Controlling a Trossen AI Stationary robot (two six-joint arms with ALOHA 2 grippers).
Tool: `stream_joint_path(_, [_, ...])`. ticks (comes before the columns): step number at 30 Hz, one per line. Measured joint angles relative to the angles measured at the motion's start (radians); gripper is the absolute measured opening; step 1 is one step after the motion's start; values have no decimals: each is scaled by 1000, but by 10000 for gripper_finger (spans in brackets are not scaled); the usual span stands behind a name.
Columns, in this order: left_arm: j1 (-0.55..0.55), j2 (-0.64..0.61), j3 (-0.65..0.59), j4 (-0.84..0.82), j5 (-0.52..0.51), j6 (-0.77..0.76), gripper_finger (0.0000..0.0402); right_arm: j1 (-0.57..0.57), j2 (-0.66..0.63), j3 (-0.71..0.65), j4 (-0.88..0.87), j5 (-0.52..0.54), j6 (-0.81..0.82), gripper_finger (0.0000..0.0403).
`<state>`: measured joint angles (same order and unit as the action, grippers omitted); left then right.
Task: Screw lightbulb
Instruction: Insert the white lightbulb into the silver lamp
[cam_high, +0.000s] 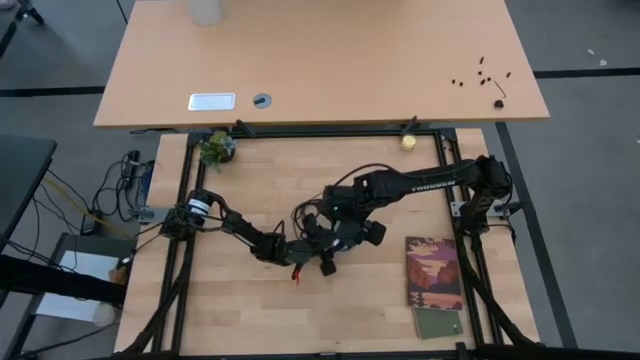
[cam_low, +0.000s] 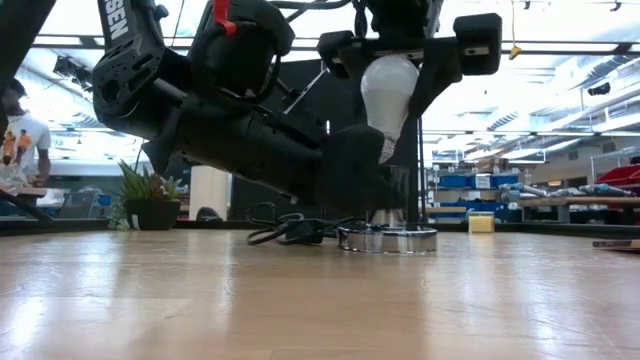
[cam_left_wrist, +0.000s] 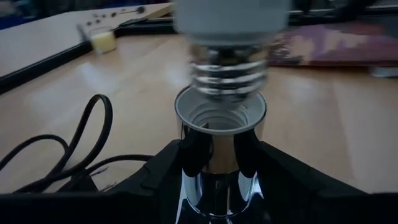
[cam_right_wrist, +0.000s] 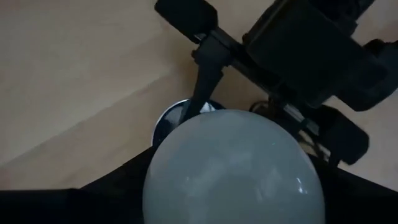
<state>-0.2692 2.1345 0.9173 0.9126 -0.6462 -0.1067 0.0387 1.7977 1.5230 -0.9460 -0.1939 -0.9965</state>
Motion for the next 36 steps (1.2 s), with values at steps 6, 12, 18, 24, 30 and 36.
stream_joint_path(6, [-1, 0, 0, 33, 93, 57, 184, 4, 0, 0, -39, -17, -48, 275])
stream_joint_path(12, [-1, 0, -1, 37, 92, 53, 184, 30, 0, -14, -34, -23, -43, 275])
stream_joint_path(18, [-2, 3, -1, 70, 93, 45, 184, 38, -1, -84, 36, -21, 6, 275])
stream_joint_path(24, [-1, 3, -2, 81, 68, 40, 184, 25, -1, -92, 103, -25, 186, 275])
stream_joint_path(30, [-1, 3, -1, 75, 39, -1, 184, 29, -1, -92, 100, -3, 305, 274])
stream_joint_path(36, [-1, 2, -1, 59, 30, -42, 184, 30, -1, -92, 82, 70, 446, 274])
